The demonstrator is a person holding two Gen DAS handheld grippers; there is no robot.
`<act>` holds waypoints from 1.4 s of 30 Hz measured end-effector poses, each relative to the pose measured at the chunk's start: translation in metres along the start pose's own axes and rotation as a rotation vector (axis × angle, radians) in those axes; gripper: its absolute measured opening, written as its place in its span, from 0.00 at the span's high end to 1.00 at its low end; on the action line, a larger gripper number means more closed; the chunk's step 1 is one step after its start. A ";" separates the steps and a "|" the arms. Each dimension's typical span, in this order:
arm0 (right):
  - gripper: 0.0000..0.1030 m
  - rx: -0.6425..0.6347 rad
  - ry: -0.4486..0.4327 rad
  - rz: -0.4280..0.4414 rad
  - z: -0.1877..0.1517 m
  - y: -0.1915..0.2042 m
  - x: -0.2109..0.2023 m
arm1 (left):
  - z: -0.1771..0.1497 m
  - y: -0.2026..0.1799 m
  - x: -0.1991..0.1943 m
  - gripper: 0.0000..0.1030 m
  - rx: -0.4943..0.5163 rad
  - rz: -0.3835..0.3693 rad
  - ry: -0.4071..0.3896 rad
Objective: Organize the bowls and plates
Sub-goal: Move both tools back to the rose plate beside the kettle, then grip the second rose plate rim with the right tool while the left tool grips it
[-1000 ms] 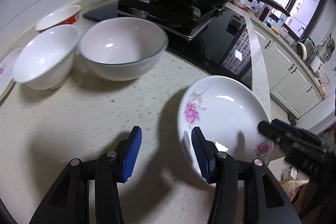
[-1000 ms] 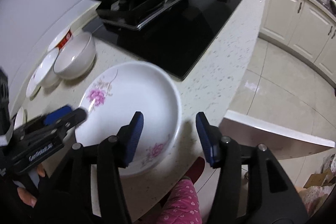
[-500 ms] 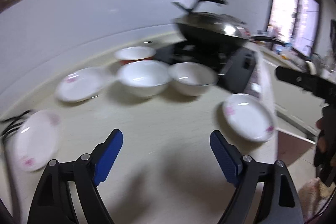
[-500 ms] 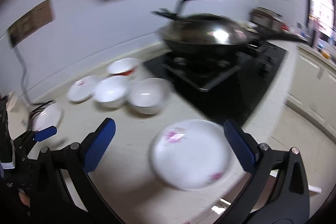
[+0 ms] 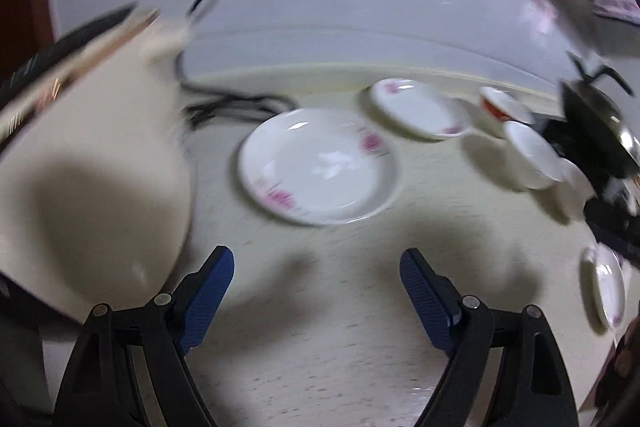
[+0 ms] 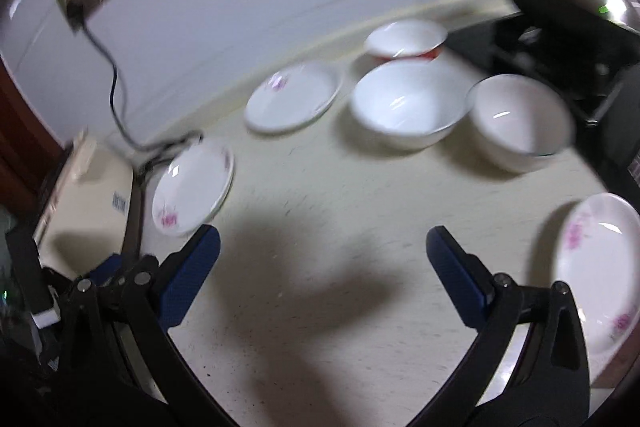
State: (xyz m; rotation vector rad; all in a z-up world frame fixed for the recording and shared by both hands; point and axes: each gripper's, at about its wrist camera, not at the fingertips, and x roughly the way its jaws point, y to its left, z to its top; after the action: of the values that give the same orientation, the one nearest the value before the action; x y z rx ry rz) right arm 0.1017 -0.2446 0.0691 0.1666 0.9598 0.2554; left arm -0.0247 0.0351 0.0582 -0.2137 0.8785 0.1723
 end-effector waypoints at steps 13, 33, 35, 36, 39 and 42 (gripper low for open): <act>0.08 -0.187 0.176 0.093 0.019 0.052 0.090 | 0.030 0.000 0.047 0.17 -0.129 0.036 0.071; 0.64 -0.178 0.351 0.296 0.073 0.083 0.186 | 0.048 0.004 0.099 0.19 -0.276 0.068 0.082; 0.74 -0.203 0.343 0.293 0.072 0.086 0.191 | 0.047 0.005 0.100 0.30 -0.275 0.073 0.068; 0.80 -0.215 0.341 0.296 0.071 0.088 0.192 | 0.048 0.004 0.101 0.30 -0.256 0.073 0.075; 0.86 -0.242 0.322 0.288 0.066 0.090 0.191 | 0.048 0.002 0.100 0.44 -0.226 0.070 0.074; 0.87 -0.210 0.306 0.278 0.063 0.081 0.188 | 0.049 0.004 0.100 0.58 -0.194 0.069 0.072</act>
State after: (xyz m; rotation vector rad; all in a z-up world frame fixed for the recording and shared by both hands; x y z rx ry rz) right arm 0.2453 -0.1142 -0.0224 0.0683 1.2059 0.6494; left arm 0.0732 0.0578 0.0098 -0.3727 0.9414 0.3165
